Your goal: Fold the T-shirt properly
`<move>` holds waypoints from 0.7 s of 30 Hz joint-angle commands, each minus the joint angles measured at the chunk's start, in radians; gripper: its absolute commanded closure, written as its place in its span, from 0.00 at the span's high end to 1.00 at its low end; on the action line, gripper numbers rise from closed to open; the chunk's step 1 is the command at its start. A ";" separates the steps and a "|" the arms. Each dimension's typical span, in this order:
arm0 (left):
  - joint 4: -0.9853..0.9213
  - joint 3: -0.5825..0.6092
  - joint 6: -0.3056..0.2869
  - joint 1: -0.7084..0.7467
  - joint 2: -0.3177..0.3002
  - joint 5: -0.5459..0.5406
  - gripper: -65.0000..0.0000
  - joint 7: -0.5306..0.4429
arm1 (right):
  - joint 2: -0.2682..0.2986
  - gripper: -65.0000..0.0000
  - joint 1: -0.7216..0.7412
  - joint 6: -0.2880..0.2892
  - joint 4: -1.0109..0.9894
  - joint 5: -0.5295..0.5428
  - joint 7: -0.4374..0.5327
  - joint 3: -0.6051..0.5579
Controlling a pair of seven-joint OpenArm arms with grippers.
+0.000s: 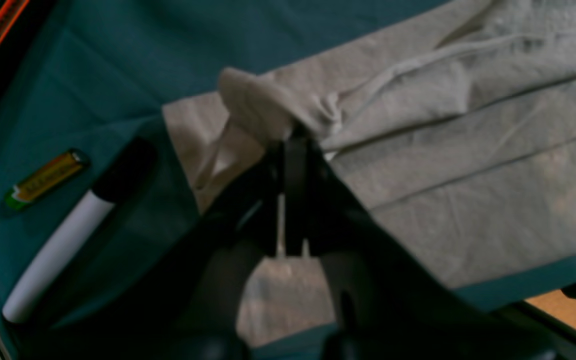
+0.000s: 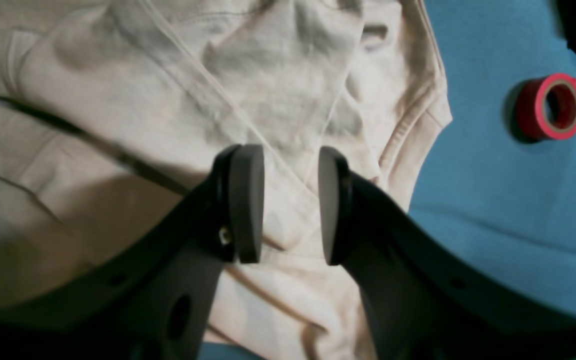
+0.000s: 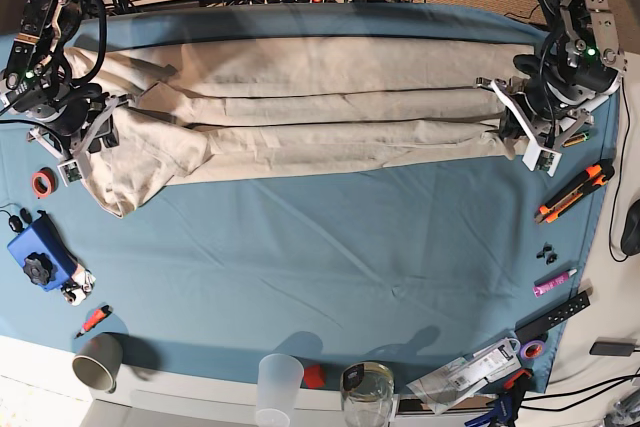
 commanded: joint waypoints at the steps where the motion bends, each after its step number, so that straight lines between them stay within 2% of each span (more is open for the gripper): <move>1: 0.018 -0.005 -0.004 0.002 -0.009 -0.010 0.00 -0.021 | 0.023 0.29 0.009 -0.013 0.014 -0.018 0.020 0.009; 5: 0.018 -0.005 -0.004 0.015 -0.009 -0.009 0.00 -0.021 | 0.023 0.29 0.009 -0.122 0.014 -0.050 0.022 0.009; 10: 0.018 -0.005 -0.004 0.021 -0.009 -0.010 0.00 -0.021 | 0.020 0.29 0.009 -0.185 -0.006 -0.101 0.022 0.009; 15: 0.018 -0.005 -0.004 0.021 -0.009 -0.010 0.00 -0.021 | 0.020 0.29 0.009 -0.182 -0.118 -0.076 0.059 0.009; 21: 0.018 -0.005 -0.004 0.021 -0.009 -0.011 0.00 -0.025 | 0.020 0.29 0.009 -0.150 -0.165 -0.029 0.071 0.008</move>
